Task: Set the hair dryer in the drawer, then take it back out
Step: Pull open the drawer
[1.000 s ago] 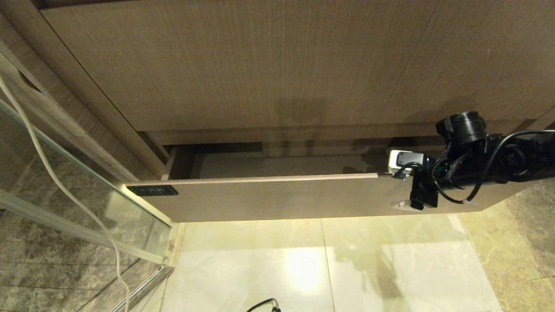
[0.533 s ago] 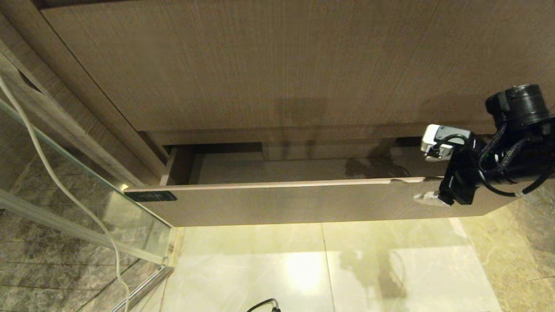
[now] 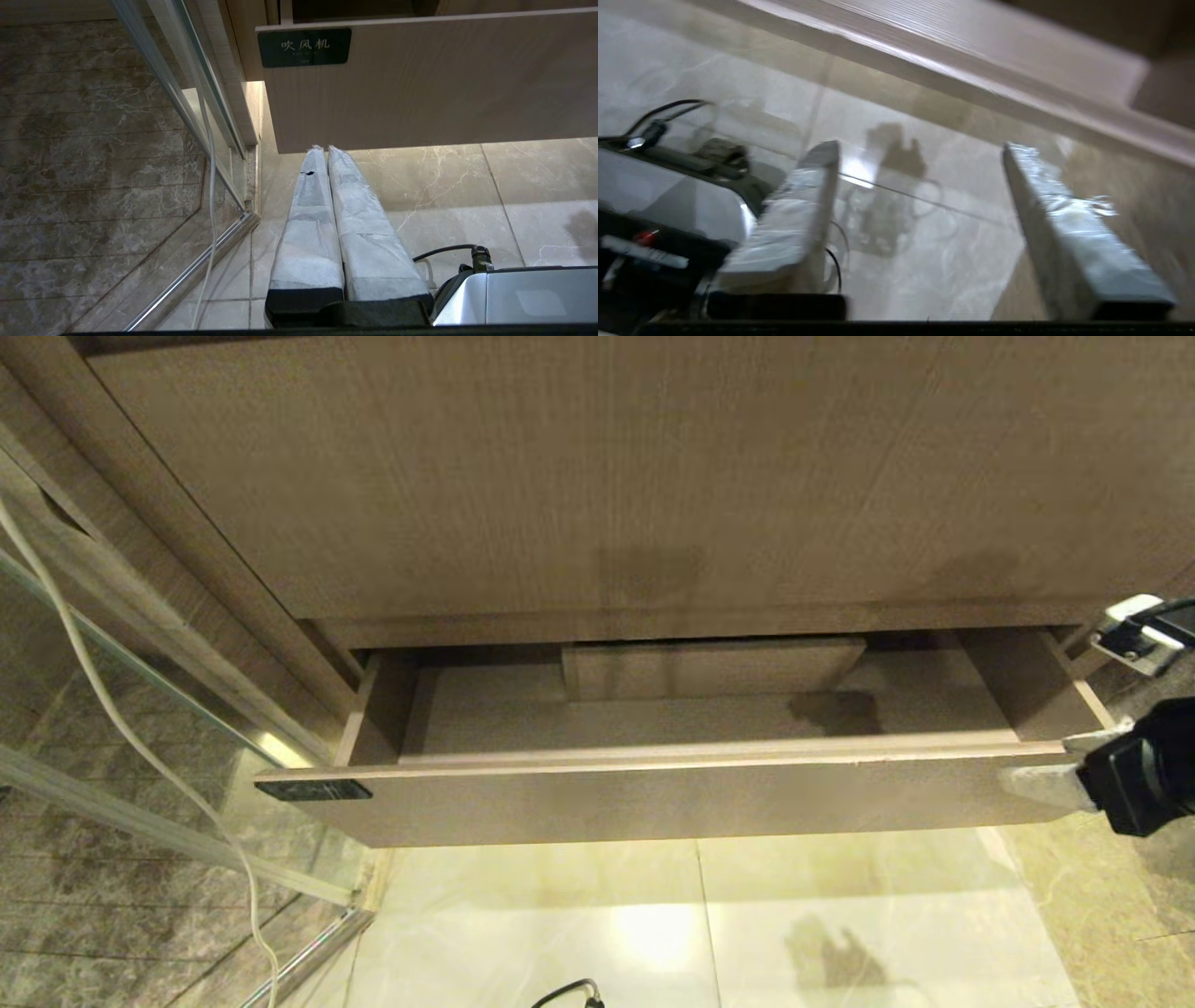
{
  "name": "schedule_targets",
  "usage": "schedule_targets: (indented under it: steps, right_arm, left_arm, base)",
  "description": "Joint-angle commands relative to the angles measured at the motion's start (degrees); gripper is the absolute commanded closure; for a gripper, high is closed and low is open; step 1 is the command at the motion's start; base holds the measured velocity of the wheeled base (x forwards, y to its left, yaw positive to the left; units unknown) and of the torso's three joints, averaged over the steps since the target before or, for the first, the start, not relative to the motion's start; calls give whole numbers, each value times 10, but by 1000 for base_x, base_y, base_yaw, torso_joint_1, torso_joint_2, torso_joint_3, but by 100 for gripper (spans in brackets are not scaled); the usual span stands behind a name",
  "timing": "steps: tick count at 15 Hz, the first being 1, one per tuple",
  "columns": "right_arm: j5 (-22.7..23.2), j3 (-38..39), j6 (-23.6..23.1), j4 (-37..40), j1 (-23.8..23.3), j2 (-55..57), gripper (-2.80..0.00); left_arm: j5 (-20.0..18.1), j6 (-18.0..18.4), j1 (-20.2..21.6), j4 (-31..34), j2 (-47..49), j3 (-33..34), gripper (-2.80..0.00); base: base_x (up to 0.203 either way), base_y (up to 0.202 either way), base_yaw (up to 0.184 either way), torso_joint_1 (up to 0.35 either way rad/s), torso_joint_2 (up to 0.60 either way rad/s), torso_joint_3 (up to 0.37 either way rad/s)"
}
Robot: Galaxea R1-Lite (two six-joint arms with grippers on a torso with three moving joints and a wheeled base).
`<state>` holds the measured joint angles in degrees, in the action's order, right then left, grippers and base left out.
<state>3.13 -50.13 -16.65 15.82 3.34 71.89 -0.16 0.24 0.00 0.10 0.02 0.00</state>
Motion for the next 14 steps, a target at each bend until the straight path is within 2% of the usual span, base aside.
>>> schedule_targets:
  steps: [1, 4, 6, 8, 10, 12, 13, 14]
  right_arm:
    - [-20, 45, 4, -2, -22, -86, 0]
    - [-24, 132, 25, -6, -58, -209, 0]
    - [-24, 191, 65, -6, -81, -306, 0]
    - [-26, 256, 99, -13, -94, -403, 0]
    - [-27, 328, 114, -29, -99, -493, 0]
    - [-56, 414, 119, -73, -89, -542, 0]
    - [-90, 451, 114, -111, -77, -554, 0]
    - [-108, 477, 108, -182, -65, -572, 0]
  left_arm:
    - [0, 0, 0, 0, 0, 1, 0]
    - [0, 0, 0, 0, 1, 1, 0]
    - [0, 0, 0, 0, 0, 1, 0]
    - [0, 0, 0, 0, 1, 0, 0]
    - [0, 0, 0, 0, 0, 1, 0]
    - [0, 0, 0, 0, 1, 1, 0]
    - [0, 0, 0, 0, 1, 1, 0]
    - [0, 0, 0, 0, 1, 1, 0]
  base:
    - [0, 0, 0, 0, 0, 0]
    - [0, 0, 0, 0, 0, 0]
    - [0, 0, 0, 0, 0, 0]
    - [0, 0, 0, 0, 0, 0]
    - [0, 0, 0, 0, 0, 0]
    - [0, 0, 0, 0, 0, 0]
    - [0, 0, 0, 0, 0, 0]
    - [0, 0, 0, 0, 0, 0]
